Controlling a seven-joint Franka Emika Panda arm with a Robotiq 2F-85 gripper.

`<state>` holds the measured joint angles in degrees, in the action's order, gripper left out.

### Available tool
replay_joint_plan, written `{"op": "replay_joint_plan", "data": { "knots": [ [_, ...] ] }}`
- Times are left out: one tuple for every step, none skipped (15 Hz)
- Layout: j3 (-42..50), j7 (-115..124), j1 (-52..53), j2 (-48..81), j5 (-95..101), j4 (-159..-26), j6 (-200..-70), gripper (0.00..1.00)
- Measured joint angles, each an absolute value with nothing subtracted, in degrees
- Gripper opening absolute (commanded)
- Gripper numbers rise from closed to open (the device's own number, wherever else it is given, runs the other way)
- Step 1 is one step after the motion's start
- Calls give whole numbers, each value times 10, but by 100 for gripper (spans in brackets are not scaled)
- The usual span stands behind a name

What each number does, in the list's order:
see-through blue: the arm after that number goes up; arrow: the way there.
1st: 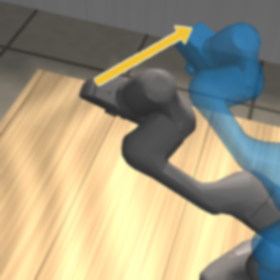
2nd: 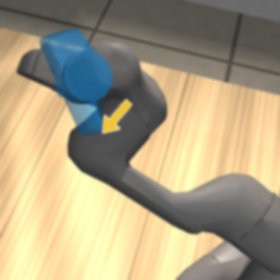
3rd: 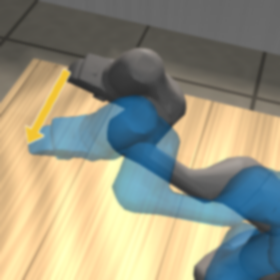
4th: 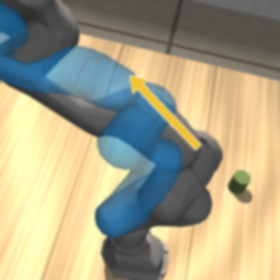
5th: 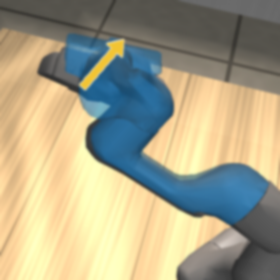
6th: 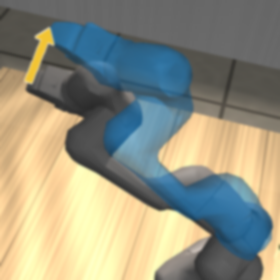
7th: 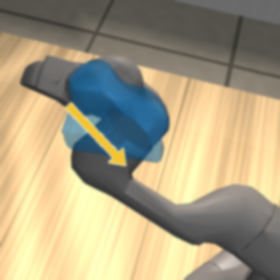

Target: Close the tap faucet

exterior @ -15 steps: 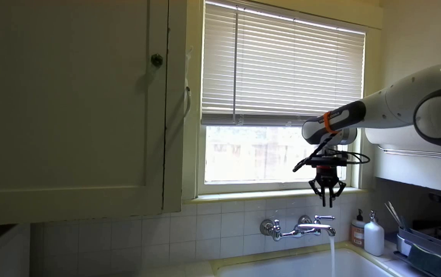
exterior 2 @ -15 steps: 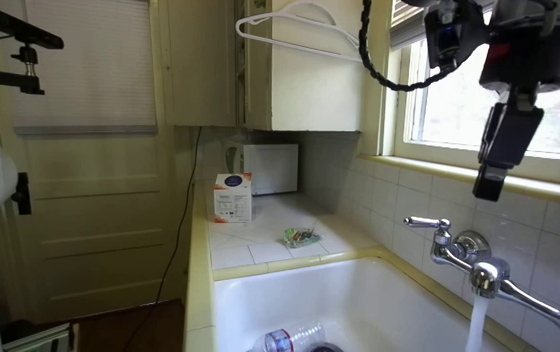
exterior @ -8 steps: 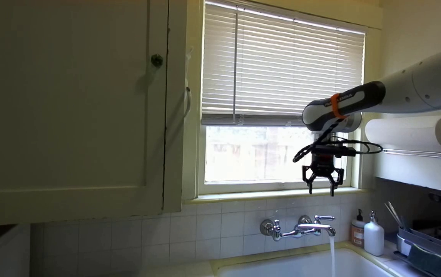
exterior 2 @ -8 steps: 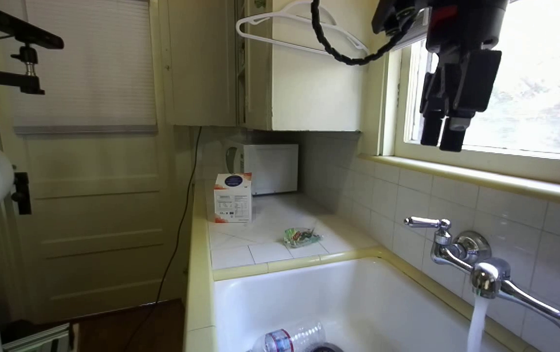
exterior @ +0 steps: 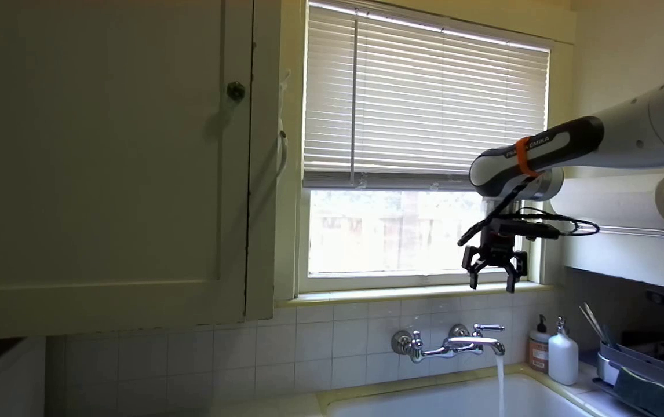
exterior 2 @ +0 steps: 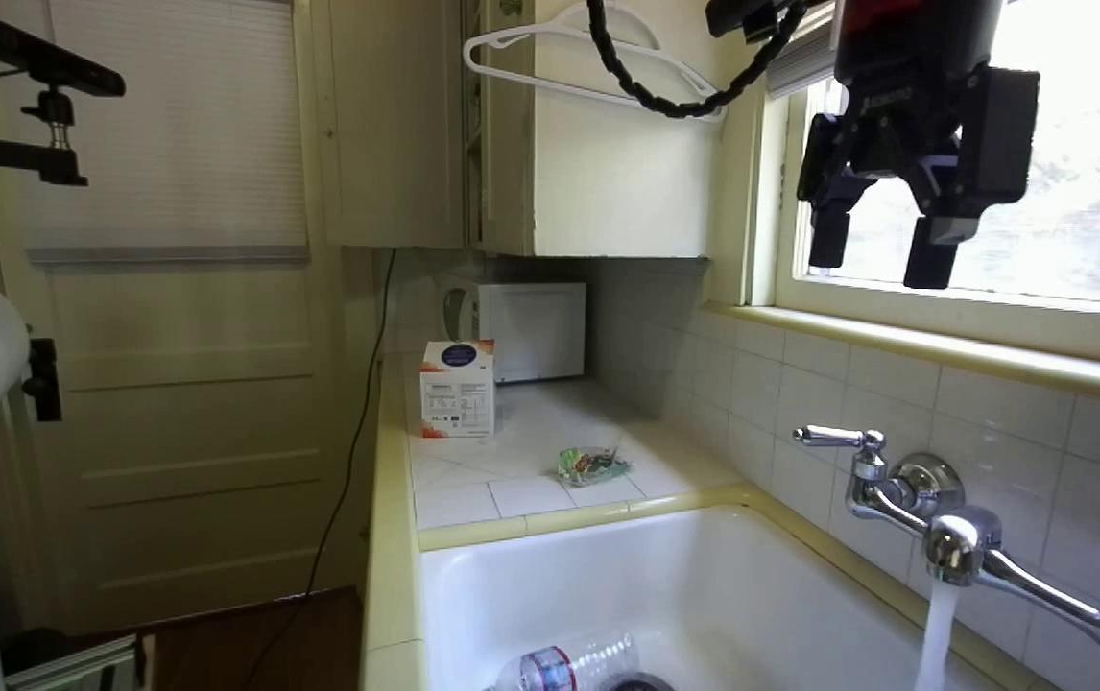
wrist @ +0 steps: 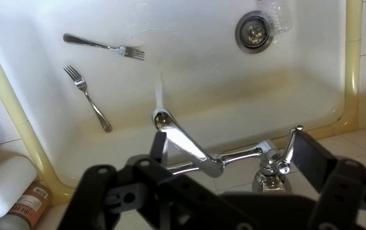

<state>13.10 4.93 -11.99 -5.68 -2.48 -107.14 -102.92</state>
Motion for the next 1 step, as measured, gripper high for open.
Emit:
{"op": "replay_joint_plan", "data": {
  "knots": [
    [133, 44, -120, -57, -26, -1073, -1030, 100]
  ]
}}
